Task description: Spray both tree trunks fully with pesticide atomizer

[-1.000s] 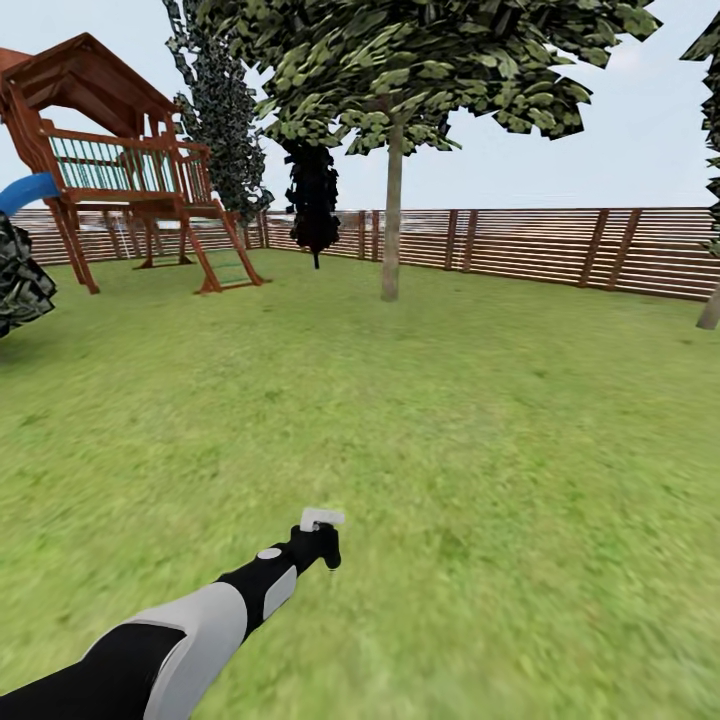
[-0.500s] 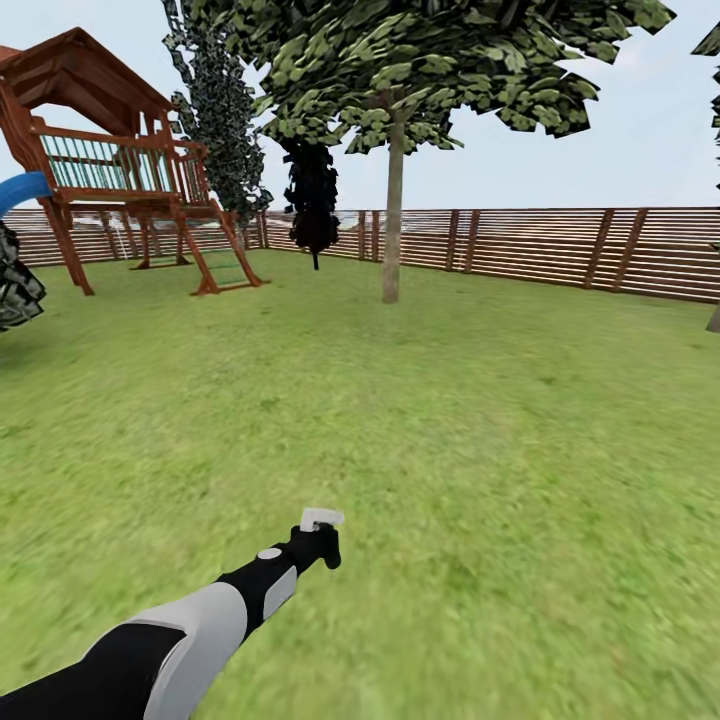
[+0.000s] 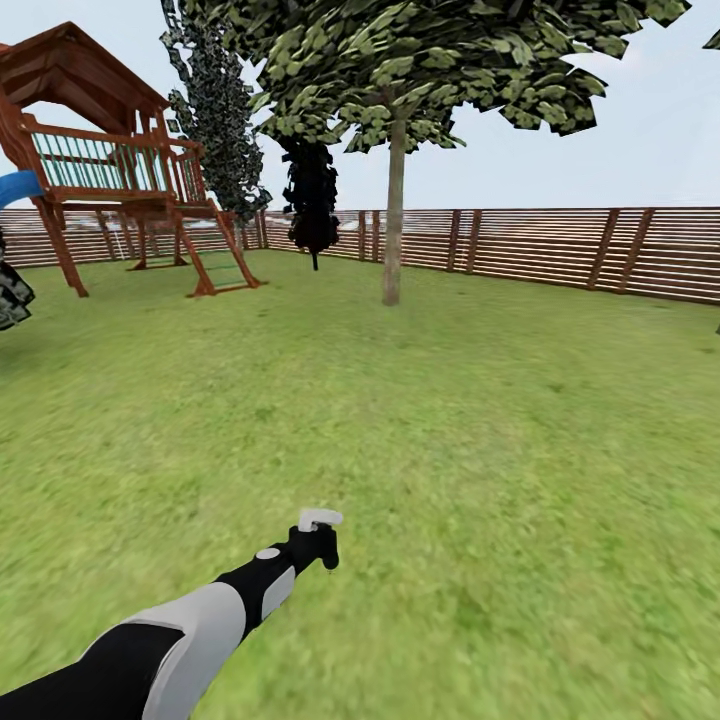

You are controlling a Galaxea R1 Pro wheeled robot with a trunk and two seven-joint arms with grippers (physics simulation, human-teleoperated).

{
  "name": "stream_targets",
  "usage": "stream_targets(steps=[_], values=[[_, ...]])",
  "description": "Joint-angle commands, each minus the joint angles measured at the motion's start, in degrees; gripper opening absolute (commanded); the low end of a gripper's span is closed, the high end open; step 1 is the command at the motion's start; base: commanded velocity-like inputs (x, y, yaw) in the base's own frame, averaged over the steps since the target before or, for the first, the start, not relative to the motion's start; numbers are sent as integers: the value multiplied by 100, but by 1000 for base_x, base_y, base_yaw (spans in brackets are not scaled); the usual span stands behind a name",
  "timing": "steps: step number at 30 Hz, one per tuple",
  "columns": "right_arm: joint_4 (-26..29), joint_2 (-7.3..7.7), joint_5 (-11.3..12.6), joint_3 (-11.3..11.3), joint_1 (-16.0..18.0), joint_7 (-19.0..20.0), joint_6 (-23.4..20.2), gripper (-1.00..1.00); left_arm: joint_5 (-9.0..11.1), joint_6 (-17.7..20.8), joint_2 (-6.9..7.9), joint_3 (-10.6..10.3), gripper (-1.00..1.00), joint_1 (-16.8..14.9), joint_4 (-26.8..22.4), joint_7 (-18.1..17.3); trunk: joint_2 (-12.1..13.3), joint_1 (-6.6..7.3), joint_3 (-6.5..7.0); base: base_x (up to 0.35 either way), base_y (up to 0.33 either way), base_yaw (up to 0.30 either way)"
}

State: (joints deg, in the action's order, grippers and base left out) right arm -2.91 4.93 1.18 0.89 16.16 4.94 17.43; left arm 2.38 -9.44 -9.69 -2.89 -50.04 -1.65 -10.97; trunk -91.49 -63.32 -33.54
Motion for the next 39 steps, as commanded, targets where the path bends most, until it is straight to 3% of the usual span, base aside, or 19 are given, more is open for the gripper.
stream_targets(steps=[1,10,16,39], values=[[-25,1,14,7,10,24,41,100,26,-19,1,-27,-100,-5,7,-10,-3,-3,-6,344,0,0],[-25,-1,11,7,10,25,41,100,25,3,2,-27,-100,-4,8,-10,-3,-3,-6,347,0,-1],[-24,-1,14,7,10,25,48,100,25,-12,2,-27,-100,202,7,-10,-3,-3,-6,344,0,-164],[-21,-1,11,7,10,20,50,100,25,-14,2,-27,-100,214,7,-10,-3,-3,-61,344,0,-38]])
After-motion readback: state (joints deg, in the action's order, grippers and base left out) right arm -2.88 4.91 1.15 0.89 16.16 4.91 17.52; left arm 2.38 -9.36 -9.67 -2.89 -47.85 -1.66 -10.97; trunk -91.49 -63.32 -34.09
